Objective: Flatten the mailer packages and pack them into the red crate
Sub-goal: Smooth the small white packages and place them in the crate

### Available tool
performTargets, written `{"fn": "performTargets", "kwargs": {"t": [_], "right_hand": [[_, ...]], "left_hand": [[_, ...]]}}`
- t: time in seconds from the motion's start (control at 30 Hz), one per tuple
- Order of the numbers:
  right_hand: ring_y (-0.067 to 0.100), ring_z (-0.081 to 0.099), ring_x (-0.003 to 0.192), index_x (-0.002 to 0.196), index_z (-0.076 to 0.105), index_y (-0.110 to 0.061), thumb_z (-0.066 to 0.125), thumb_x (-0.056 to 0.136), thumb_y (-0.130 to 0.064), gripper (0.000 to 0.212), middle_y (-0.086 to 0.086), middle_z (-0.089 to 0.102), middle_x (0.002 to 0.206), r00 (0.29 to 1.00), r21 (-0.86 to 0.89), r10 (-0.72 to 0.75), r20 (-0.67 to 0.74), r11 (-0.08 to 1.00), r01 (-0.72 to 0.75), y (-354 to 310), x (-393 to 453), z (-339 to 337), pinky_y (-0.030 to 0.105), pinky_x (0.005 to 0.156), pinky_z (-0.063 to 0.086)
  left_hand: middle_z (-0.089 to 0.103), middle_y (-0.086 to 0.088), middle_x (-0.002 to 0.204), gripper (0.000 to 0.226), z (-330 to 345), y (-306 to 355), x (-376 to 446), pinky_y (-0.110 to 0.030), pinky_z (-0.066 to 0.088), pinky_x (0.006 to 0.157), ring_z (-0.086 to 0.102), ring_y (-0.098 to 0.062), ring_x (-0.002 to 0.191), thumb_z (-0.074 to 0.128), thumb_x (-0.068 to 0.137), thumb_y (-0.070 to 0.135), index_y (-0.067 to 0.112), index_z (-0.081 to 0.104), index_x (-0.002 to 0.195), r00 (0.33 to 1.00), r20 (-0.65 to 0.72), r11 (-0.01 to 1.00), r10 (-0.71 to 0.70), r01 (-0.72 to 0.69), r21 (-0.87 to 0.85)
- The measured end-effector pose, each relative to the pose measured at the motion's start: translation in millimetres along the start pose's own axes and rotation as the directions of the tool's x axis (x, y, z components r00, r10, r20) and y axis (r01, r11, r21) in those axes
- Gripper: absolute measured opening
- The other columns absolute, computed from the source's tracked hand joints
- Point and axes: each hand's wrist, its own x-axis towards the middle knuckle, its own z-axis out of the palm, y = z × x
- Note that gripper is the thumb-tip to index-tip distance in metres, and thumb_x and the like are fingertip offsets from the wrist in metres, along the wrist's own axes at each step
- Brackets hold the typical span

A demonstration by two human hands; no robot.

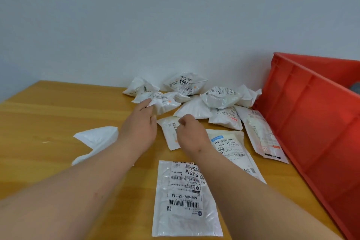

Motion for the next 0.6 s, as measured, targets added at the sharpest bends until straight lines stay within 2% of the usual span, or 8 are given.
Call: {"fn": "performTargets", "kwargs": {"t": [0.03, 0.1, 0.2, 0.27, 0.33, 0.43, 0.5, 0.6], "right_hand": [[0.027, 0.060, 0.107, 0.122, 0.050, -0.016, 0.036, 0.100, -0.022, 0.027, 0.008, 0.061, 0.121, 0.995, 0.193, 0.096, -0.034, 0.977, -0.087, -1.8, -2.9, -5.2, 0.044, 0.094, 0.049], [0.029, 0.064, 0.099, 0.115, 0.046, -0.015, 0.033, 0.103, -0.032, 0.025, 0.014, 0.062, 0.120, 0.959, 0.530, 0.283, -0.020, 0.816, -0.229, -6.5, -10.8, -19.1, 0.043, 0.081, 0.054], [0.029, 0.068, 0.089, 0.116, 0.045, -0.020, 0.037, 0.102, -0.047, 0.031, 0.013, 0.064, 0.107, 0.895, 0.716, 0.400, 0.197, 0.565, -0.410, -4.5, -32.2, -35.5, 0.036, 0.070, 0.053], [0.029, 0.065, 0.094, 0.124, 0.049, -0.013, 0.051, 0.100, -0.030, 0.029, 0.013, 0.062, 0.107, 0.894, 0.698, 0.387, 0.225, 0.577, -0.425, 1.1, -48.5, -38.9, 0.035, 0.064, 0.053], [0.029, 0.063, 0.094, 0.136, 0.044, -0.010, 0.059, 0.094, -0.009, 0.045, 0.017, 0.059, 0.118, 0.906, 0.694, 0.369, 0.205, 0.598, -0.401, 7.5, -62.4, -39.5, 0.032, 0.056, 0.054], [0.027, 0.061, 0.086, 0.145, 0.036, -0.010, 0.061, 0.089, 0.006, 0.064, 0.020, 0.057, 0.116, 0.915, 0.731, 0.361, 0.180, 0.573, -0.370, 15.6, -80.1, -40.4, 0.043, 0.075, 0.060], [0.031, 0.062, 0.095, 0.144, 0.040, -0.011, 0.061, 0.086, 0.009, 0.066, 0.018, 0.055, 0.117, 0.922, 0.714, 0.360, 0.146, 0.606, -0.350, 21.6, -87.7, -39.7, 0.049, 0.089, 0.057], [0.029, 0.059, 0.103, 0.135, 0.048, -0.021, 0.059, 0.084, 0.010, 0.061, 0.015, 0.054, 0.125, 0.937, 0.635, 0.339, 0.079, 0.707, -0.310, 25.7, -98.6, -41.8, 0.037, 0.071, 0.054]], "left_hand": [[0.031, 0.009, 0.156, 0.036, -6.3, 1.2, -8.0, -0.022, 0.032, 0.101, 0.038, -0.011, 0.137, 0.043, 0.102, 0.018, 0.011, 0.056, 0.134, 0.999, -0.034, 0.998, 0.034, -0.036, -0.051], [0.043, 0.010, 0.149, 0.031, -14.9, 5.3, -25.6, -0.017, 0.028, 0.100, 0.041, -0.008, 0.134, 0.048, 0.100, 0.018, 0.013, 0.065, 0.125, 0.995, -0.074, 0.987, 0.074, -0.083, -0.140], [0.057, 0.015, 0.131, 0.023, -23.3, 13.7, -51.9, -0.002, 0.027, 0.095, 0.049, 0.001, 0.120, 0.057, 0.097, 0.022, 0.011, 0.076, 0.105, 0.991, -0.070, 0.971, 0.114, -0.126, -0.204], [0.063, 0.017, 0.118, 0.028, -25.2, 20.2, -69.5, 0.000, 0.031, 0.087, 0.056, 0.001, 0.110, 0.060, 0.095, 0.023, 0.003, 0.077, 0.086, 0.990, -0.059, 0.961, 0.126, -0.137, -0.240], [0.069, 0.019, 0.104, 0.032, -29.0, 28.2, -85.8, -0.006, 0.038, 0.078, 0.060, 0.006, 0.095, 0.060, 0.095, 0.025, 0.001, 0.074, 0.079, 0.992, -0.071, 0.947, 0.103, -0.119, -0.298], [0.060, 0.029, 0.060, 0.043, -34.4, 38.6, -103.4, -0.014, 0.036, 0.054, 0.055, 0.005, 0.062, 0.061, 0.094, 0.031, -0.004, 0.063, 0.068, 0.997, -0.065, 0.950, 0.044, -0.062, -0.307], [0.060, 0.025, 0.057, 0.046, -36.5, 43.3, -111.7, -0.025, 0.042, 0.057, 0.060, 0.001, 0.065, 0.066, 0.092, 0.028, 0.001, 0.051, 0.057, 0.999, -0.053, 0.957, 0.001, -0.016, -0.291], [0.067, 0.015, 0.078, 0.047, -37.4, 47.6, -121.3, -0.025, 0.045, 0.064, 0.064, -0.006, 0.085, 0.071, 0.087, 0.018, 0.013, 0.040, 0.053, 0.999, -0.013, 0.973, -0.036, 0.032, -0.227]]}}
